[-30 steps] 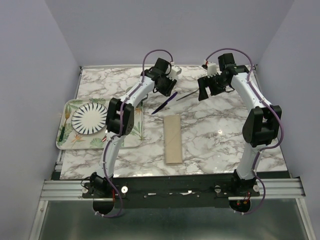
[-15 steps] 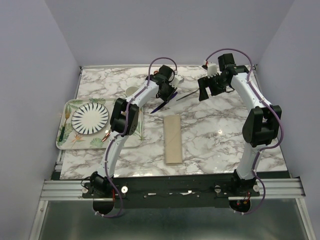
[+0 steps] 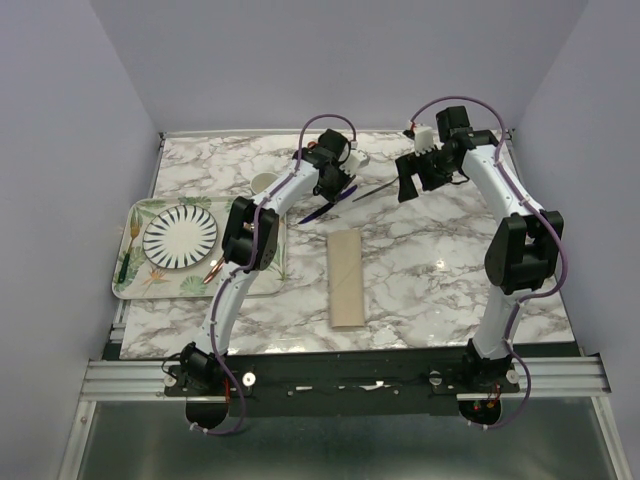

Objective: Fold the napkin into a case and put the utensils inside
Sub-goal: Pick up the knife from the center of the board, then pass from the left arm to the right, then pass from the right arm to the left

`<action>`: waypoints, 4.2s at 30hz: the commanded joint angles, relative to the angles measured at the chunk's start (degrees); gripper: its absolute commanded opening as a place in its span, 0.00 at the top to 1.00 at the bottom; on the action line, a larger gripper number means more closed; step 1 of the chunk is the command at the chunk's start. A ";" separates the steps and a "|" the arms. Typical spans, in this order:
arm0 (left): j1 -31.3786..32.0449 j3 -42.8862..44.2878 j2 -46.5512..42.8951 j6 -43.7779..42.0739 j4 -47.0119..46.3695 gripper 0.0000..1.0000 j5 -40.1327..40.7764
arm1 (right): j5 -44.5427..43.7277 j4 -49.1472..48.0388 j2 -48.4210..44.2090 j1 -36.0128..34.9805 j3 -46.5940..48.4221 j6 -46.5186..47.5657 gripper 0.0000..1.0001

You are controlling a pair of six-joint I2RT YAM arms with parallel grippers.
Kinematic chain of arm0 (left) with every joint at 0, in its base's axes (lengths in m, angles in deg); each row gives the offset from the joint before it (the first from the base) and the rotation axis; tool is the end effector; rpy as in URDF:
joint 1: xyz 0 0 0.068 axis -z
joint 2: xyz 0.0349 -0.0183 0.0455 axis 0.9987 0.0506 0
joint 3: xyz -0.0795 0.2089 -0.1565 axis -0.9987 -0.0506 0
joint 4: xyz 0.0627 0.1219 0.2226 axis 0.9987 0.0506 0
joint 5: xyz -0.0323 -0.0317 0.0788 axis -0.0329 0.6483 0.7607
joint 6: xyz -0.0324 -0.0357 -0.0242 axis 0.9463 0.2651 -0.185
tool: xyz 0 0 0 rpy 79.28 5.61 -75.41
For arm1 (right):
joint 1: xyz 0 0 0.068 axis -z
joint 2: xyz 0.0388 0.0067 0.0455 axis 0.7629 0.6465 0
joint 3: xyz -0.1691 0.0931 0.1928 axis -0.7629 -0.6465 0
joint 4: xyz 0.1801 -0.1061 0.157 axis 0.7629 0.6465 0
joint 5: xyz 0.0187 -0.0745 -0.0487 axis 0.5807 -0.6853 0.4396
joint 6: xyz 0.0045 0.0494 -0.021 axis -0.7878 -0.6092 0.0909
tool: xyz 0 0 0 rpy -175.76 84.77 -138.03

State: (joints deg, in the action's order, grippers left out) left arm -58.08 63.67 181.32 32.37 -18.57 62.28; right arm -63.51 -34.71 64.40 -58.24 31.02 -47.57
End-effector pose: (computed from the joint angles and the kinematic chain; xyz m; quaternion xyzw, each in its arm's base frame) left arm 0.4734 -0.2705 0.1738 0.3653 0.8862 -0.1309 0.2532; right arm 0.4101 0.0742 0.2867 -0.2495 0.9236 0.1575 0.2448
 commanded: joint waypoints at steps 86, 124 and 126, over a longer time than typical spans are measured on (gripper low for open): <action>7.21 -31.64 -38.42 16.08 -16.02 0.39 -22.41 | 54.45 -36.82 -0.38 4.64 -25.06 -57.94 1.00; 6.58 -40.54 -38.18 27.32 -17.55 0.33 -51.85 | 53.75 -31.19 -18.49 4.65 -24.45 -44.31 0.99; 6.67 -40.10 -37.22 28.28 -17.99 0.49 -55.70 | 53.67 -31.19 -18.67 4.56 -24.01 -44.13 0.99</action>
State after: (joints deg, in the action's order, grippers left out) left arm -51.61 24.09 141.61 56.91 -34.37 15.22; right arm -12.84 -67.48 47.87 -53.76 5.39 -92.56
